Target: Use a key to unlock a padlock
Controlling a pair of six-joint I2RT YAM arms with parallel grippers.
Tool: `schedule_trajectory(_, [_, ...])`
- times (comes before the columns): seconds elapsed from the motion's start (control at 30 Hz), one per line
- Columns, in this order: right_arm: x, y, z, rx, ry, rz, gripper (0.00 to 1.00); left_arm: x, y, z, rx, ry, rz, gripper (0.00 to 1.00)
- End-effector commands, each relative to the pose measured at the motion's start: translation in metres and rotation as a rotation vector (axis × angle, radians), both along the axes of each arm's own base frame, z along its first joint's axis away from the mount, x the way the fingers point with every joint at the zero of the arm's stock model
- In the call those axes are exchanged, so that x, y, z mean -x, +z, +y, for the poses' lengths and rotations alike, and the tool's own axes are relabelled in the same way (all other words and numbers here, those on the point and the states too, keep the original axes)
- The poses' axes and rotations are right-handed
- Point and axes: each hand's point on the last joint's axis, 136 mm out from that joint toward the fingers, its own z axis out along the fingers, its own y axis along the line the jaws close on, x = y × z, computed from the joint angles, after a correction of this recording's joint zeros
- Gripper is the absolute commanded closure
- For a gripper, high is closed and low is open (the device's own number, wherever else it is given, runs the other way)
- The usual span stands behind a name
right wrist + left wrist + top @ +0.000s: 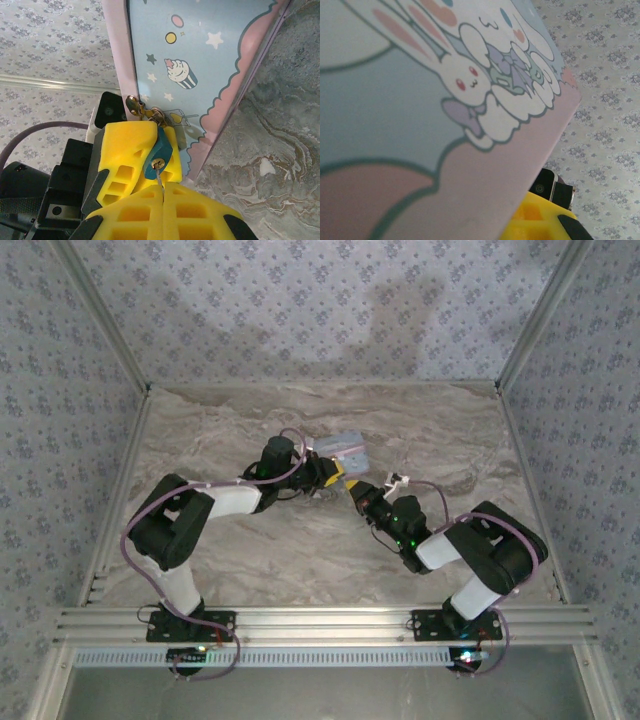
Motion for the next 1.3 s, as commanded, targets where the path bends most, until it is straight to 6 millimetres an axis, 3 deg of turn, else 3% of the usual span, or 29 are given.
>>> schedule_trajectory(0.0, [-0.007,0.022,0.003,-0.075,0.001,-0.037,1.00,0.011,0.017,-0.007,0.053,-0.057,-0.036,1.00])
schedule_trajectory(0.6, [-0.016,0.022,-0.001,-0.221,-0.051,0.078,1.00,0.012,0.018,-0.010,0.079,-0.069,-0.036,1.00])
schedule_trajectory(1.27, [-0.025,0.011,-0.001,-0.159,-0.037,0.075,1.00,0.020,0.013,-0.016,0.074,-0.091,-0.024,1.00])
